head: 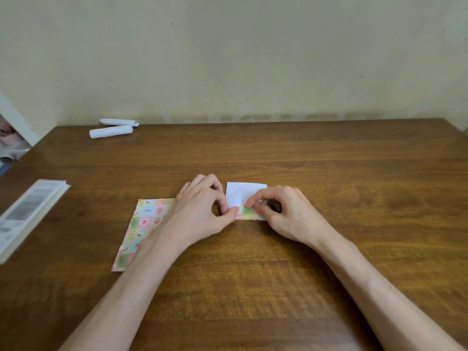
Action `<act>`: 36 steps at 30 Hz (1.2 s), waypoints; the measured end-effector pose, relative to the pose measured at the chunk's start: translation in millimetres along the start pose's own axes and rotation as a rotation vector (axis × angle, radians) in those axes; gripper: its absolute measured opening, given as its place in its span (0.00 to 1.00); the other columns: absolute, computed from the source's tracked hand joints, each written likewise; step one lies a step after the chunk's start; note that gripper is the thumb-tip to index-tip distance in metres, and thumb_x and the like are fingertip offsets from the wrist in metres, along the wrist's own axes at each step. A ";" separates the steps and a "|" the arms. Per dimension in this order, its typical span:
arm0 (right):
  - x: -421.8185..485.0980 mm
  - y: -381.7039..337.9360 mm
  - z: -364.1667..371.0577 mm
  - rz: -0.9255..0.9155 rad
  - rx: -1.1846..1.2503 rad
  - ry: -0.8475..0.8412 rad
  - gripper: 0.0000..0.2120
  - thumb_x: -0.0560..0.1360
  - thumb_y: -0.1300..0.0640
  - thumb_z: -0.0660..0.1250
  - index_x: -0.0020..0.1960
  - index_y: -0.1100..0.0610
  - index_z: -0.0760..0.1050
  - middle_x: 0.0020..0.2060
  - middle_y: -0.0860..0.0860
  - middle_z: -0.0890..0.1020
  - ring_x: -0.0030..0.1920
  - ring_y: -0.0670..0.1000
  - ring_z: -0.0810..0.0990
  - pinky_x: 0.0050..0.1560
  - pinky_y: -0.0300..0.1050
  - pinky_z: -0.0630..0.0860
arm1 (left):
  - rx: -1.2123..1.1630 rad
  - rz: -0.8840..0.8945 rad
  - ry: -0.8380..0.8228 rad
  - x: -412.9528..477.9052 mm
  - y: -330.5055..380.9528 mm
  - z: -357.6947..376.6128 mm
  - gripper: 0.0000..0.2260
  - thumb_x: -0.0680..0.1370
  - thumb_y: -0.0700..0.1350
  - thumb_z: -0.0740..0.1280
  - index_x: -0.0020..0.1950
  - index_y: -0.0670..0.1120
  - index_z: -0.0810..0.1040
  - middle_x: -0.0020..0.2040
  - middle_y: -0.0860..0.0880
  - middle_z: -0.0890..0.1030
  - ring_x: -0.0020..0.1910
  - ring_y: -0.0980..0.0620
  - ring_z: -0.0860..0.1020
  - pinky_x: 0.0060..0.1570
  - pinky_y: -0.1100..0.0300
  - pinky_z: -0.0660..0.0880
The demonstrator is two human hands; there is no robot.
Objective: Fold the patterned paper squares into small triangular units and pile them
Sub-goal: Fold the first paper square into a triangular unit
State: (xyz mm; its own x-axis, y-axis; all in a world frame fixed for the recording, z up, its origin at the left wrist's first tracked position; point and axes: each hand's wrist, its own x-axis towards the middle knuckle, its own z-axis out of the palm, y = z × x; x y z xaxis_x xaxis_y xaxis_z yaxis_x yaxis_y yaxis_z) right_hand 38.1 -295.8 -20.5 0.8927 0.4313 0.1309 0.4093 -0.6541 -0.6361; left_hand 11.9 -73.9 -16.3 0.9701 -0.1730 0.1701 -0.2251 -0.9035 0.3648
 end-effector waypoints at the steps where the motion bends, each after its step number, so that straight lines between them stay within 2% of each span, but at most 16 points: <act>1: -0.1 -0.1 0.2 0.002 -0.001 0.002 0.10 0.80 0.56 0.66 0.50 0.43 0.84 0.36 0.44 0.83 0.38 0.46 0.76 0.43 0.42 0.70 | 0.001 0.000 0.000 -0.1 0.2 -0.1 0.13 0.75 0.62 0.72 0.35 0.57 0.79 0.50 0.60 0.72 0.55 0.60 0.69 0.56 0.59 0.64; 15: -0.1 -0.9 1.6 0.026 -0.016 0.002 0.11 0.81 0.56 0.64 0.51 0.43 0.83 0.35 0.46 0.81 0.36 0.45 0.75 0.44 0.46 0.71 | -0.014 0.010 0.001 0.2 -5.4 1.7 0.14 0.76 0.61 0.72 0.34 0.57 0.77 0.50 0.61 0.71 0.56 0.61 0.68 0.57 0.60 0.62; 18: -0.7 -2.0 1.8 0.026 -0.018 0.006 0.12 0.81 0.56 0.63 0.51 0.42 0.83 0.35 0.44 0.81 0.36 0.44 0.74 0.45 0.47 0.72 | -0.056 0.014 -0.013 0.1 -6.1 2.4 0.11 0.76 0.60 0.72 0.38 0.58 0.77 0.51 0.62 0.71 0.57 0.61 0.68 0.58 0.59 0.61; 22: -0.7 -2.3 2.2 0.021 -0.026 0.012 0.12 0.80 0.56 0.63 0.51 0.42 0.82 0.35 0.44 0.81 0.36 0.44 0.74 0.44 0.47 0.73 | -0.131 0.043 -0.039 1.2 -6.9 1.4 0.05 0.76 0.58 0.74 0.47 0.61 0.80 0.53 0.62 0.72 0.62 0.60 0.66 0.62 0.55 0.62; 25: -0.7 -1.2 2.8 0.014 -0.035 0.024 0.12 0.80 0.56 0.63 0.50 0.41 0.82 0.34 0.45 0.81 0.35 0.45 0.74 0.43 0.48 0.73 | -0.151 0.074 -0.044 0.9 -7.9 0.7 0.02 0.76 0.57 0.74 0.47 0.63 0.83 0.54 0.62 0.70 0.65 0.59 0.65 0.65 0.54 0.59; 31: -0.3 -2.0 2.8 0.015 -0.053 0.033 0.13 0.80 0.56 0.63 0.51 0.41 0.83 0.32 0.43 0.78 0.33 0.43 0.73 0.41 0.46 0.69 | -0.167 0.051 -0.102 1.1 -11.0 -4.7 0.05 0.78 0.54 0.73 0.48 0.67 0.83 0.55 0.65 0.69 0.64 0.62 0.63 0.64 0.58 0.55; 36: -0.8 -2.9 2.4 0.005 -0.073 0.026 0.13 0.80 0.56 0.62 0.52 0.41 0.82 0.37 0.44 0.81 0.37 0.45 0.74 0.44 0.50 0.76 | -0.179 0.046 -0.132 1.1 -13.6 -7.5 0.05 0.78 0.55 0.73 0.50 0.67 0.84 0.55 0.64 0.70 0.66 0.63 0.61 0.66 0.56 0.55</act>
State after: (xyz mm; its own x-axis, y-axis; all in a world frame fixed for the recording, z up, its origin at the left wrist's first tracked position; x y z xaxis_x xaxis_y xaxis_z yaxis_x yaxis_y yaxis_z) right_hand 35.8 -292.8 -20.6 0.8989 0.4124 0.1481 0.4168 -0.7003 -0.5796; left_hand 15.4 -58.9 -14.3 0.9594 -0.2724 0.0735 -0.2700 -0.8114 0.5184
